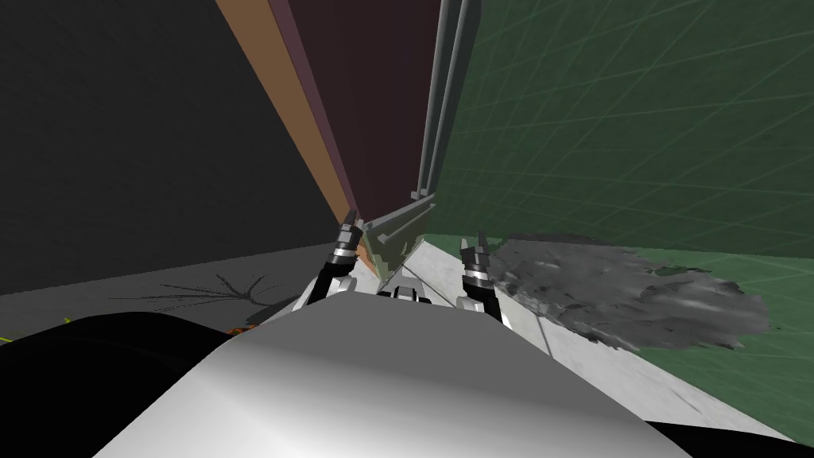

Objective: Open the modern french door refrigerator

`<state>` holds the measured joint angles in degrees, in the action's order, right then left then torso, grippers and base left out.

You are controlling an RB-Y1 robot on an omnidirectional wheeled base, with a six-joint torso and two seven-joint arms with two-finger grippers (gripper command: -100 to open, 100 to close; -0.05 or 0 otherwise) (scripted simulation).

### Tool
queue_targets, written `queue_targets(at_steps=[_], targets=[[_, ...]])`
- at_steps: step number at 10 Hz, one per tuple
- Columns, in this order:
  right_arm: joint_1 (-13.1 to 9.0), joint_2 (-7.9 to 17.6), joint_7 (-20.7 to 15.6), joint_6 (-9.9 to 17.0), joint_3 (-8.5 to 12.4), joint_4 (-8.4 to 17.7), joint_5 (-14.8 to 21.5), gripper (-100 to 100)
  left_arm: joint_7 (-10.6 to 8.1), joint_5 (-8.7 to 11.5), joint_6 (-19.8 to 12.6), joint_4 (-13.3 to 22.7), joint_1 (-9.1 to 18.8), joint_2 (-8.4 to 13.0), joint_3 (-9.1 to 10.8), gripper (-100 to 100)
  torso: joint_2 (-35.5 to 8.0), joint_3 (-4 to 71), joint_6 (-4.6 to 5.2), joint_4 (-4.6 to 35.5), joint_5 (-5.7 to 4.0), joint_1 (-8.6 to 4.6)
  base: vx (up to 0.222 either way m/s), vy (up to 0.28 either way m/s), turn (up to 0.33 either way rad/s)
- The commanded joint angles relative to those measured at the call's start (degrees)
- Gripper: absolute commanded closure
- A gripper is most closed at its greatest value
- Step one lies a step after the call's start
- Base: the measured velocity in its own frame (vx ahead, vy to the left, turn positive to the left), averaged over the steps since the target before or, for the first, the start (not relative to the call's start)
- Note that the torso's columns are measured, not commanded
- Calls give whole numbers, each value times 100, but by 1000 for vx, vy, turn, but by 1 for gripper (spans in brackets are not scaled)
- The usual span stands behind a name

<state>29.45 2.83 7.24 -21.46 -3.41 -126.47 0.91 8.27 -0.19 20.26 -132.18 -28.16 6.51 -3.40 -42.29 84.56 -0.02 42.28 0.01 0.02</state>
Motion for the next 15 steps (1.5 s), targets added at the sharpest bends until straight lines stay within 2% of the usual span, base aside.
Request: queue_targets(at_steps=[1,6,8,14,15], targets=[[0,0,0,0,0,0,0,0,10,-105,-286,255,53,106,-134,-100,1,1,3,0,-1,-4,5,43,-108],[0,0,0,0,0,0,0,0,-7,-275,-818,757,163,261,-338,-100,0,0,3,0,-1,-2,-3,38,-117],[0,0,0,0,0,0,0,0,-10,-312,-933,866,187,312,-382,-100,2,2,0,0,-1,-2,-2,35,-40],[0,0,0,0,0,0,0,0,-28,-498,-1513,1413,308,731,-604,-100,1,1,2,0,-1,-4,-6,39,-114],[0,0,0,0,0,0,0,0,-33,-548,-1667,1558,340,860,-663,-100,1,1,1,0,-2,-5,-7,39,-129]])
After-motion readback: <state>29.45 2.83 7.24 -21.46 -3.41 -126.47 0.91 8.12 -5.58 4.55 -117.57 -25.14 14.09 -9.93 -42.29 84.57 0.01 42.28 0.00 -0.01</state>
